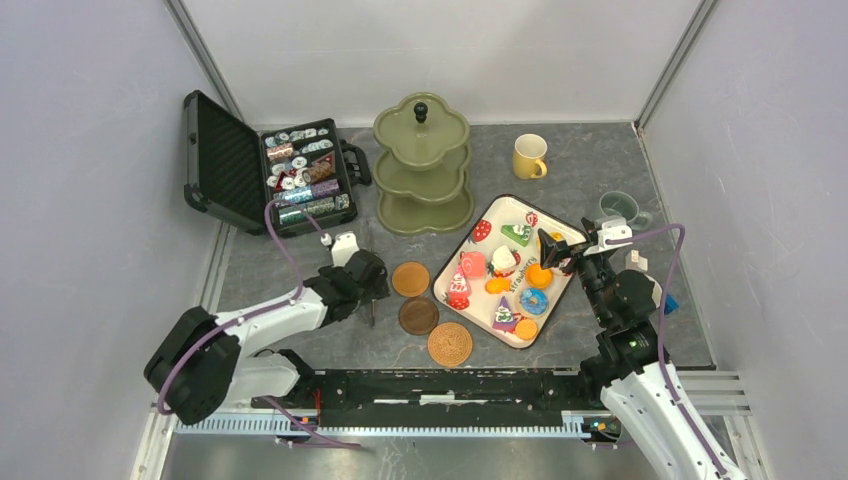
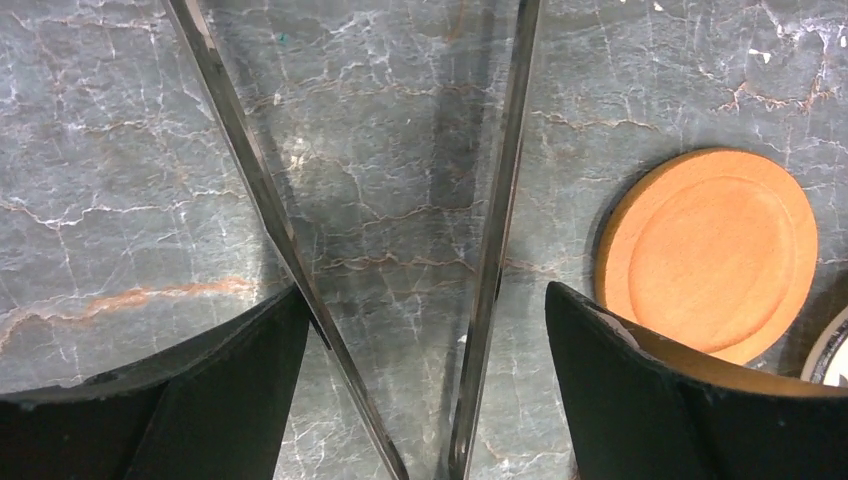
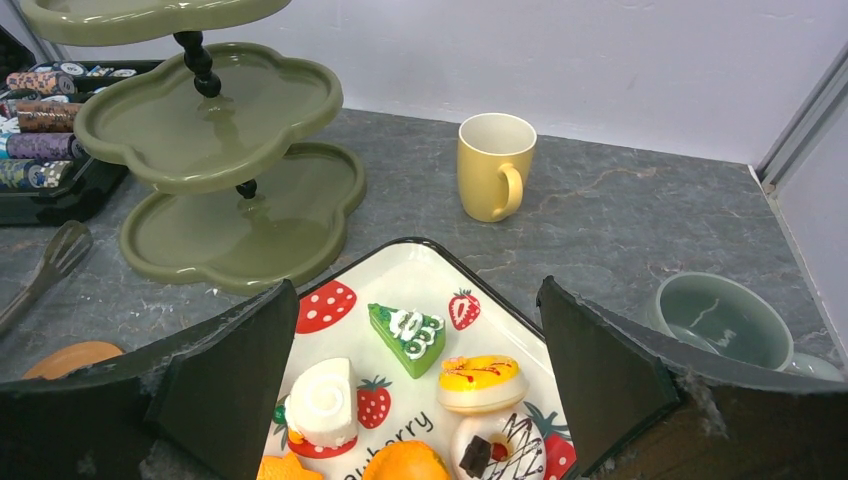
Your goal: Serve the afternoon tea
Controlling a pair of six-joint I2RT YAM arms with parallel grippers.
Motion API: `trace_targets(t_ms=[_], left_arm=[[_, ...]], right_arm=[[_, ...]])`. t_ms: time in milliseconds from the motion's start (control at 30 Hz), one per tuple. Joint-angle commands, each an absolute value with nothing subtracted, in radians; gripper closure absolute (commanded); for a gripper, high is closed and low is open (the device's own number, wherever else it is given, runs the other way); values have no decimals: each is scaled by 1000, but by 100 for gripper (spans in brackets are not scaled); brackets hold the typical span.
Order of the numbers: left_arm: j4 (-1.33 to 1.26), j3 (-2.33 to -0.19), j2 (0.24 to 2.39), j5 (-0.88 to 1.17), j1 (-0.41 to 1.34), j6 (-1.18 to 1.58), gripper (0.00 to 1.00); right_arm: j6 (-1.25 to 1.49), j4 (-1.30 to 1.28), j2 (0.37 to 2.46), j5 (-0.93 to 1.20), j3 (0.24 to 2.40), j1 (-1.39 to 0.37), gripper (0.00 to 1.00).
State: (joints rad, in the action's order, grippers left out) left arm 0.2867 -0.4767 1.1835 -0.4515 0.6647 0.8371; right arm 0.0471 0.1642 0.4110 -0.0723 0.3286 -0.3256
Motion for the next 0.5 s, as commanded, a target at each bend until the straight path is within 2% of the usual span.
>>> trace_targets(t_ms=[0, 367, 467], left_arm=[[207, -512, 1260, -626, 727, 838, 8], [104, -500, 1424, -853, 794, 907, 10], [39, -473, 1445, -896, 807, 878, 13]], right_arm=[[41, 209, 405, -86, 315, -333, 2], [39, 214, 401, -94, 312, -347, 2], [40, 216, 397, -99, 309, -350, 2]])
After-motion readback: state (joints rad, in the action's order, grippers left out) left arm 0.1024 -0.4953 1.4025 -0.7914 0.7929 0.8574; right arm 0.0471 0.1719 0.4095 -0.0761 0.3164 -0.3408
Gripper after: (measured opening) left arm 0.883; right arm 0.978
